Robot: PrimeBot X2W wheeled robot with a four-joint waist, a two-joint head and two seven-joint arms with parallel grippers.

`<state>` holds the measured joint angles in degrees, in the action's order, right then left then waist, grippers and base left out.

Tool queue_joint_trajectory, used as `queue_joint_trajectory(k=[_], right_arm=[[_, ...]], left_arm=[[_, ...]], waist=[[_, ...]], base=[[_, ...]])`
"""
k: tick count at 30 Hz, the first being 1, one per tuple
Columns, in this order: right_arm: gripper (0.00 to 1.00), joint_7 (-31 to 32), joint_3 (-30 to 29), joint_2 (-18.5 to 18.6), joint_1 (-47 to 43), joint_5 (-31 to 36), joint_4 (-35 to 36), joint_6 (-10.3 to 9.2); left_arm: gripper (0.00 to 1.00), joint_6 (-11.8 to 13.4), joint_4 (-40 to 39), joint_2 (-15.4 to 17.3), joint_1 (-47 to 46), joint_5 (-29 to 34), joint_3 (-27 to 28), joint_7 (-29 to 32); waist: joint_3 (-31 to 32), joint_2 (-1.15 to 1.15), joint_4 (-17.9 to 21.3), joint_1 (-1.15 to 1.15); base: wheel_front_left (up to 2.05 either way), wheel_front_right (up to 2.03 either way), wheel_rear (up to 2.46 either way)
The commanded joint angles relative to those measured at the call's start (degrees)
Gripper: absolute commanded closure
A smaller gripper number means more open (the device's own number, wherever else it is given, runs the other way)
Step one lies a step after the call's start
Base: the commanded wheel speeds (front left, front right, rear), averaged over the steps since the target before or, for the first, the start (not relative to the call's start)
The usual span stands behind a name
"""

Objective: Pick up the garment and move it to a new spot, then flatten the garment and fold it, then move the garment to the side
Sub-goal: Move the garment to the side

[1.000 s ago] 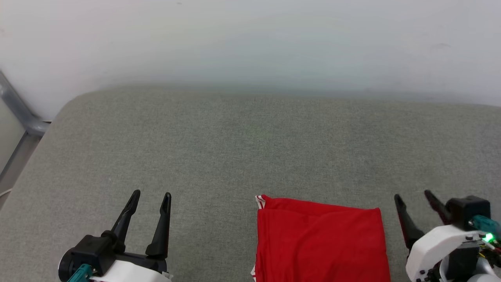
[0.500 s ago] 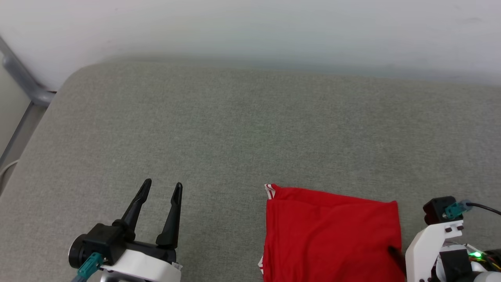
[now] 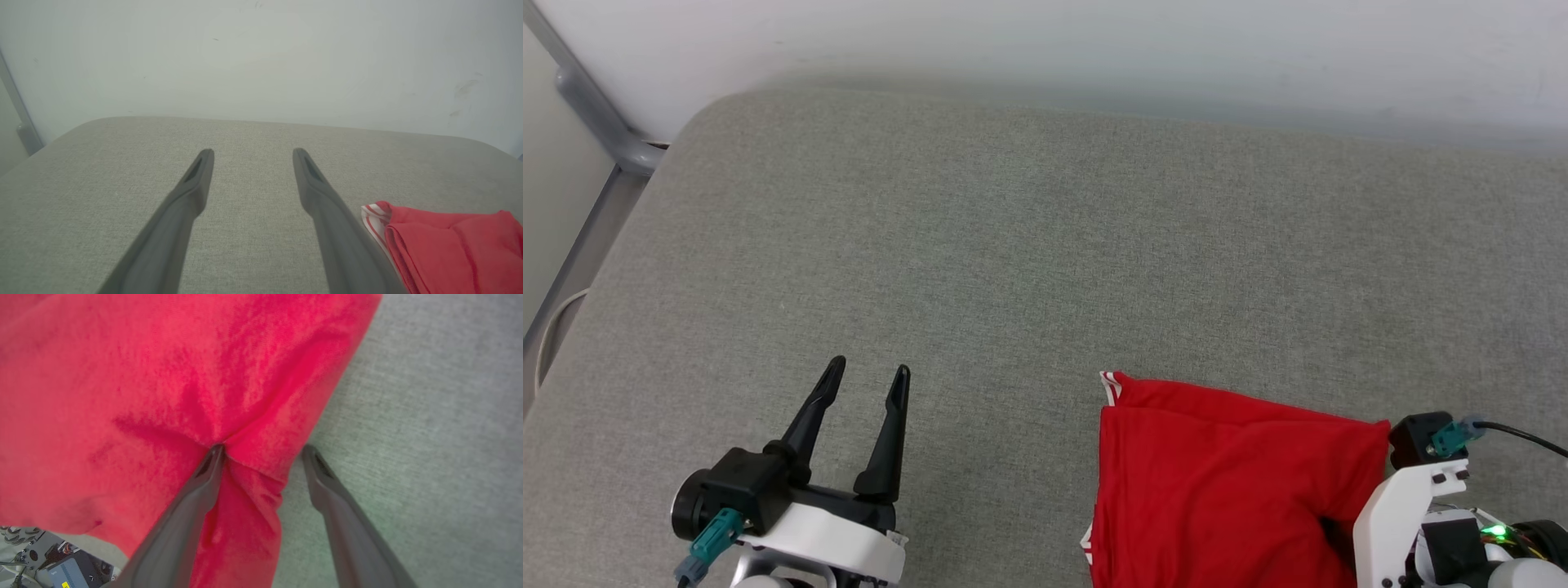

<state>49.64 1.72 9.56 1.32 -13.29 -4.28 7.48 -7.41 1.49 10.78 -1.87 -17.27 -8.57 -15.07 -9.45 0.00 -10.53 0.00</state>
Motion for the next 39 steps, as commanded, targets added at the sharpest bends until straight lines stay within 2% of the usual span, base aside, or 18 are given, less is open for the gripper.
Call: queue_joint_trajectory(k=[1,2,3,12,16,19,26,31,39], right_arm=[[0.63,0.42,1.52,-0.70,-0.91,-0.01,-2.35,0.01],[0.87,-0.14,1.86,-0.54,-0.75,-0.01,-2.77,0.01],[1.00,-0.60,2.28,-0.17,-0.51,0.18,-3.08,0.01],[1.00,-6.32,5.65,5.11,4.00,2.70,-1.60,-0.06],[1.00,-7.49,9.81,9.31,6.32,4.52,0.77,-0.04],[1.00,-8.71,12.56,14.05,9.48,7.09,2.68,-0.05],[1.00,-8.47,18.86,24.56,17.53,8.75,4.39,-0.04],[1.00,-9.42,19.68,29.90,21.68,8.03,2.73,-0.04],[1.00,-13.27,19.74,37.05,25.39,9.84,-2.96,-0.04]], left_arm=[[0.00,-0.10,0.09,0.27,-0.89,-0.10,-0.02,-0.12],[0.00,-0.10,0.15,0.33,-0.98,-0.08,-0.02,-0.12],[0.00,-0.10,0.26,0.36,-1.05,-0.08,-0.04,-0.12],[0.00,-0.10,0.70,0.36,-0.35,-0.34,0.10,-0.12],[0.00,-0.10,0.04,0.22,0.06,-0.77,-0.20,-0.12],[0.00,-0.10,-0.91,0.49,-0.26,-0.64,-0.63,-0.12],[0.00,-0.10,-3.54,1.17,-3.04,-0.61,-3.11,-0.12],[0.00,-0.10,-5.31,1.96,-6.17,-1.67,-5.11,-0.12],[0.00,-0.09,-8.35,5.58,-11.92,-3.19,-8.14,0.89]], waist=[[0.01,0.00,-0.02,0.00],[0.05,0.00,0.00,0.00],[0.12,0.00,0.05,0.00],[2.05,0.00,2.64,0.00],[2.73,0.00,4.95,0.00],[2.36,0.00,7.38,0.00],[-1.72,0.00,14.36,0.00],[-5.49,0.00,18.60,0.00],[-11.95,0.00,23.70,0.00]], base=[[0.00,0.00,0.00],[0.00,0.00,0.00],[0.00,0.00,0.00],[0.00,0.00,0.00],[0.00,0.00,0.00],[0.00,0.00,0.00],[0.00,0.00,0.00],[0.00,0.00,0.00],[0.00,0.00,0.00]])
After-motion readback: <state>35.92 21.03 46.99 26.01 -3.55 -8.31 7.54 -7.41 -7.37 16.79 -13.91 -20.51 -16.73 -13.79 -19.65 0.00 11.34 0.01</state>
